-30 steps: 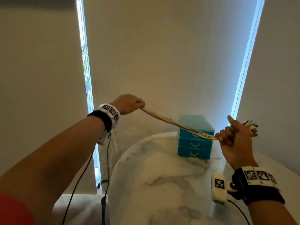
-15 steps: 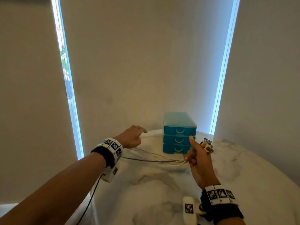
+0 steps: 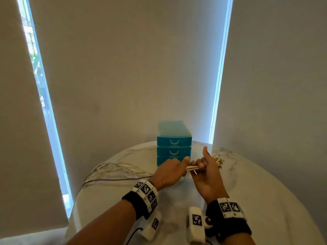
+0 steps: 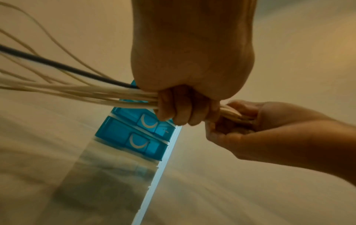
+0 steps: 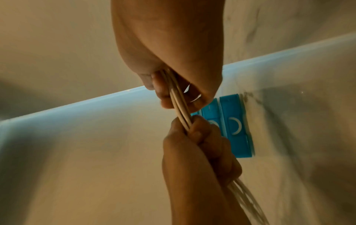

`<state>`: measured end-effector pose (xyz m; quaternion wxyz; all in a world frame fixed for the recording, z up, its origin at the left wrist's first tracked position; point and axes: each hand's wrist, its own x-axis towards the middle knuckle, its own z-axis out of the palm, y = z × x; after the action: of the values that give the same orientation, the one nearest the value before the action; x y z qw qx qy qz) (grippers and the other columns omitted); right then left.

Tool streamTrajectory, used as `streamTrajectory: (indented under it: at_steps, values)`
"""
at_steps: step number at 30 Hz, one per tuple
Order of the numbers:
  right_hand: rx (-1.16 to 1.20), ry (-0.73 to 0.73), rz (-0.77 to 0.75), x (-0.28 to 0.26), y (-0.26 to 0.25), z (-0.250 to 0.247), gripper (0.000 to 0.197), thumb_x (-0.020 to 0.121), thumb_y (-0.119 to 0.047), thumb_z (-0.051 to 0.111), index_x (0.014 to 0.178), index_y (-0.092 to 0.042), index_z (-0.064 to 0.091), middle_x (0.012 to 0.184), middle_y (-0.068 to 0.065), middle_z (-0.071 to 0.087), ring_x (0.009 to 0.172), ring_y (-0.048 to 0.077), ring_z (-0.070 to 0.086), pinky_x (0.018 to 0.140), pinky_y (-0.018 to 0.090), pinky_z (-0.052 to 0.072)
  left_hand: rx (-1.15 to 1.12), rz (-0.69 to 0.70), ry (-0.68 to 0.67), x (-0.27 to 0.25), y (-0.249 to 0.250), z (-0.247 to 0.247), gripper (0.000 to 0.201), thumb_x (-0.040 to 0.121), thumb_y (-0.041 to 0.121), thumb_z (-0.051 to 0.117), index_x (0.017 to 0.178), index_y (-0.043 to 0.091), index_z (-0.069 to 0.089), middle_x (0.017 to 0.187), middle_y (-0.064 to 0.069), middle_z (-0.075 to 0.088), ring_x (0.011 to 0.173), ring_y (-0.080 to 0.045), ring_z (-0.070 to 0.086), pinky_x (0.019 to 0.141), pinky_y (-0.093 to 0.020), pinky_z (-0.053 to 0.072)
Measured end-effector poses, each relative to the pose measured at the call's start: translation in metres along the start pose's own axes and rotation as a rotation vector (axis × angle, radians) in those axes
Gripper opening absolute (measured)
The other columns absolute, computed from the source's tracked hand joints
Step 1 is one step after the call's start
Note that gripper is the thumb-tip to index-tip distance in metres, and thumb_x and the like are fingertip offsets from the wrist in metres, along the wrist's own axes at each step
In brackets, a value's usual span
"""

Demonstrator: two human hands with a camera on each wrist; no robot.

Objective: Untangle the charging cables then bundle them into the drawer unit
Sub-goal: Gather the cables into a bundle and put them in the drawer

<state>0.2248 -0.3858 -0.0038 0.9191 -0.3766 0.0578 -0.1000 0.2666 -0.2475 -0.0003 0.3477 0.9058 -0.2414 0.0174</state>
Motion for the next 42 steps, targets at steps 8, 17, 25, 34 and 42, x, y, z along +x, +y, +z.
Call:
streamTrajectory:
  at_steps: [8, 17, 25, 34, 42]
  values:
    - [-0.037, 0.119, 0.007, 0.013, -0.018, -0.027, 0.041, 0.091, -0.057, 0.078, 0.115, -0.023, 0.077, 0.124, 0.008, 0.071, 0.123, 0.025, 0.067, 0.116, 0.041, 0.045, 0.226, -0.102, 0.117, 0.021, -0.011, -0.010, 0.026, 0.112, 0.033, 0.041, 0.094, 0.018, 0.054, 0.105, -0.013, 0.070, 0.099, -0.035, 0.069, 0.089, -0.046, 0.060]
    - [-0.736, 0.022, -0.232, 0.028, 0.012, 0.007, 0.059, 0.098, -0.067, 0.053, 0.108, -0.012, 0.070, 0.096, 0.003, 0.074, 0.092, 0.011, 0.070, 0.081, 0.030, 0.056, 0.658, 0.047, -0.033, 0.020, 0.007, -0.026, 0.045, 0.108, 0.049, 0.043, 0.076, 0.020, 0.057, 0.076, 0.004, 0.057, 0.074, -0.020, 0.058, 0.072, -0.035, 0.050]
    - [-0.843, -0.148, 0.178, 0.013, 0.034, 0.016, 0.085, 0.097, -0.084, 0.016, 0.078, -0.015, 0.060, 0.049, -0.005, 0.045, 0.040, 0.008, 0.031, 0.042, 0.021, 0.025, 0.562, 0.046, -0.222, 0.021, 0.006, -0.047, 0.042, 0.105, 0.039, 0.052, 0.081, 0.015, 0.076, 0.085, 0.000, 0.075, 0.080, -0.020, 0.070, 0.086, -0.041, 0.062]
    - [-0.671, -0.459, 0.259, -0.006, 0.009, 0.011, 0.067, 0.105, -0.071, 0.035, 0.091, -0.013, 0.065, 0.059, -0.003, 0.036, 0.044, 0.009, 0.028, 0.045, 0.022, 0.025, 0.318, 0.085, -0.063, 0.027, -0.012, -0.074, 0.058, 0.111, 0.042, 0.047, 0.060, 0.016, 0.057, 0.061, 0.003, 0.057, 0.053, -0.010, 0.047, 0.069, -0.035, 0.045]
    - [0.080, -0.505, 0.351, -0.015, 0.029, 0.020, 0.043, 0.110, -0.048, 0.045, 0.089, -0.012, 0.059, 0.064, -0.003, 0.040, 0.041, 0.003, 0.034, 0.039, 0.017, 0.028, -0.112, 0.083, -0.107, 0.027, -0.014, -0.068, 0.077, 0.102, 0.078, 0.044, 0.053, 0.021, 0.059, 0.058, -0.004, 0.056, 0.060, -0.014, 0.050, 0.075, -0.036, 0.047]
